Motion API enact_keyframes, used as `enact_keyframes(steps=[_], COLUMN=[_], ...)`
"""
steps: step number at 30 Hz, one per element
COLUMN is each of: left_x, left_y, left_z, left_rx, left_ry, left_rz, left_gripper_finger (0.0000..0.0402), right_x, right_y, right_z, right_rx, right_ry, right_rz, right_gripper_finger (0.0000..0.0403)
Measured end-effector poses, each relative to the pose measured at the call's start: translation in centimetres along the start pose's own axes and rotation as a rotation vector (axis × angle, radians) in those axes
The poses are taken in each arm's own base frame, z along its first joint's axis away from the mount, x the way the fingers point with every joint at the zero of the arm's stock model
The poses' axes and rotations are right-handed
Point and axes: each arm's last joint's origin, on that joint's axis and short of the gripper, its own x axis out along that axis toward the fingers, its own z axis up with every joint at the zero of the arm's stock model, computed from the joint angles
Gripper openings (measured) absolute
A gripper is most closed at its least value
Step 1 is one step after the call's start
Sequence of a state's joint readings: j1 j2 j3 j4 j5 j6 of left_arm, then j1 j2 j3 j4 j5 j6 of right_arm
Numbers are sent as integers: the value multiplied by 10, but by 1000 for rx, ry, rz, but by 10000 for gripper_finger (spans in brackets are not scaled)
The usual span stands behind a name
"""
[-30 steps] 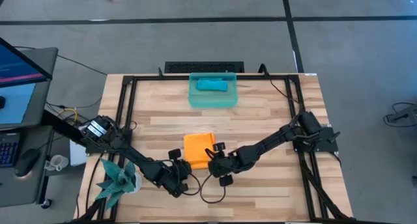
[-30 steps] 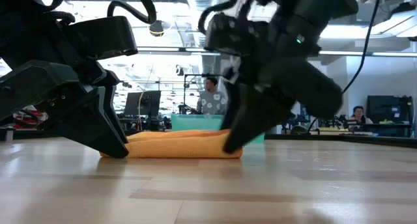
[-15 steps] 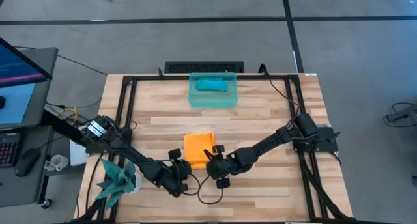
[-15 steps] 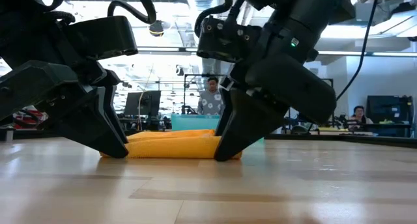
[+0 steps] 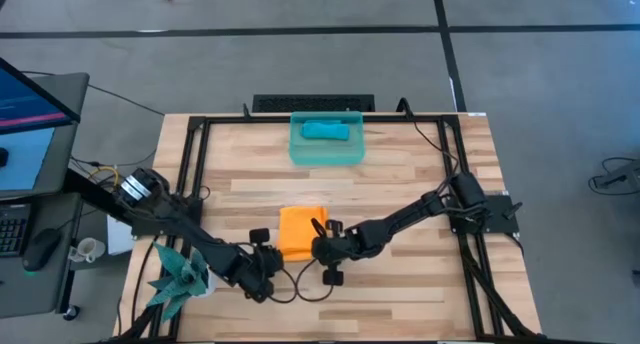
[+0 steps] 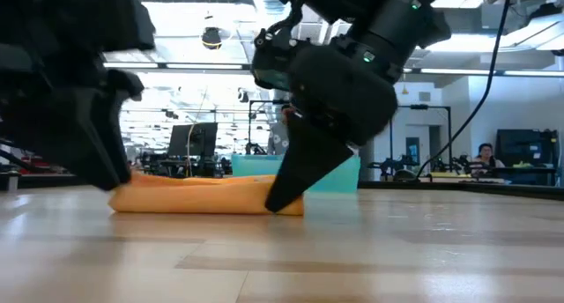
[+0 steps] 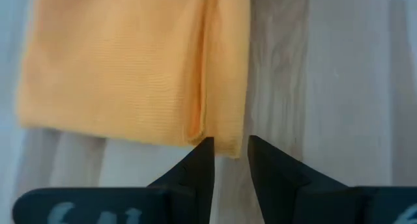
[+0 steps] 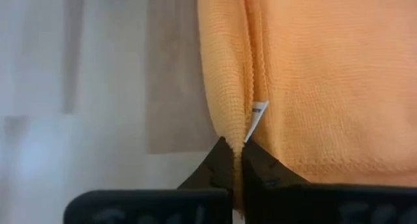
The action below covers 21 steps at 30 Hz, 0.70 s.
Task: Roll microfiber towels into tight, uniform cylinder then place into a basket
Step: Roll the orange microfiber cloth
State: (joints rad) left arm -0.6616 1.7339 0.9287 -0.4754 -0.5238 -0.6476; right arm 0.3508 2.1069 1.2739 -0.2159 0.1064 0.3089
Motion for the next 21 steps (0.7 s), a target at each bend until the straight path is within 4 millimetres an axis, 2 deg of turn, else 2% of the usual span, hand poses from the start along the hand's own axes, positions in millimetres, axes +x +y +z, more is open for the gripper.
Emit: enact_keyframes(steps=[7, 13, 18, 21], left_x=[-38, -58, -42, -28], left_y=[-3, -22, -42, -44], left_z=[-3, -9, -15, -17], left_rx=[78, 214, 310, 299], left_ry=[-111, -284, -371, -349], left_rz=[4, -14, -65, -23], left_gripper_finger=[86, 86, 86, 86], right_x=[1, 1, 2, 1], right_y=[4, 9, 9, 9], right_z=[4, 8, 9, 9], right_rx=[173, 252, 252, 251], right_ry=[-6, -26, -29, -30], right_rz=[162, 243, 249, 247], right_gripper_finger=[12, 12, 12, 13])
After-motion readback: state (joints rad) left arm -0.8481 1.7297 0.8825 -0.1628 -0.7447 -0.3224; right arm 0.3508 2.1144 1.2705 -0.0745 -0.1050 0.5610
